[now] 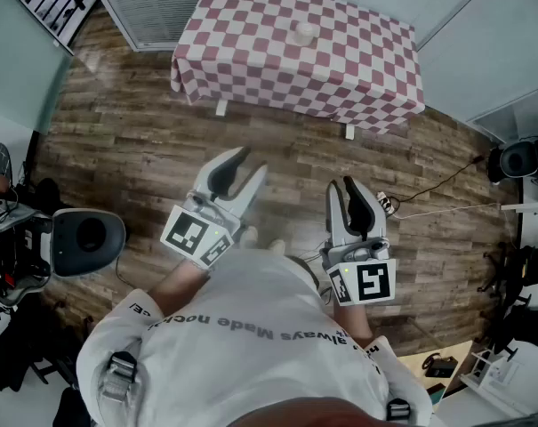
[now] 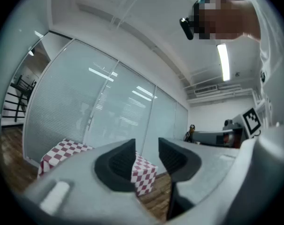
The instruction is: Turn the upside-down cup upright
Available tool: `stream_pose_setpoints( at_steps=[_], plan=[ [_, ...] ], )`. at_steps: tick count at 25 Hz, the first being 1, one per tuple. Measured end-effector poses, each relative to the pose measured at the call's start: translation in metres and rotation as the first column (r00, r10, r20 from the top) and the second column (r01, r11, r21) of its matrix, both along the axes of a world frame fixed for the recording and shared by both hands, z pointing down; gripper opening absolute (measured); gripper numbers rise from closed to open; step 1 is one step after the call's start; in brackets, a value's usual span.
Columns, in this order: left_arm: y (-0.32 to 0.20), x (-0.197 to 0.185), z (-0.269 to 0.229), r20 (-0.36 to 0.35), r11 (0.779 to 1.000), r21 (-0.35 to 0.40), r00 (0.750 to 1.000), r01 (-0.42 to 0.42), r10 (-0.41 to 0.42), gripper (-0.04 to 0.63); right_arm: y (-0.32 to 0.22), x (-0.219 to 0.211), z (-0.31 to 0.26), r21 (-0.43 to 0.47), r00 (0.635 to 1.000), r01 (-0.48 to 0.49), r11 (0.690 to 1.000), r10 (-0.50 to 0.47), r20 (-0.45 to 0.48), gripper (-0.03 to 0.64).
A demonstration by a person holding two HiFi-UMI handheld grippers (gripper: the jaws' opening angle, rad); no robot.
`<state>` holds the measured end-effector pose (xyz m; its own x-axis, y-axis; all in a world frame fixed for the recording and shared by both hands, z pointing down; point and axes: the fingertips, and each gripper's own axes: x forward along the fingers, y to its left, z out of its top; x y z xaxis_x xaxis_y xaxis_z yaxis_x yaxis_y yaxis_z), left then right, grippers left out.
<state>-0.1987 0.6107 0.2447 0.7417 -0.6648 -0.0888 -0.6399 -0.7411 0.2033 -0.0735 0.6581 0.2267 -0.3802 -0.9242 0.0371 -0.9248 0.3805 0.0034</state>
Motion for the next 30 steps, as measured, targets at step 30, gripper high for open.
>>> stream_pose_setpoints(
  at_steps=[30],
  plan=[
    [-0.101,0.02,0.019,0.016,0.999,-0.023,0.999,-0.029,0.03,0.152,-0.101,0.017,0.022,-0.042,0.998,-0.012,0.999,0.015,0.059,0.087]
  ],
)
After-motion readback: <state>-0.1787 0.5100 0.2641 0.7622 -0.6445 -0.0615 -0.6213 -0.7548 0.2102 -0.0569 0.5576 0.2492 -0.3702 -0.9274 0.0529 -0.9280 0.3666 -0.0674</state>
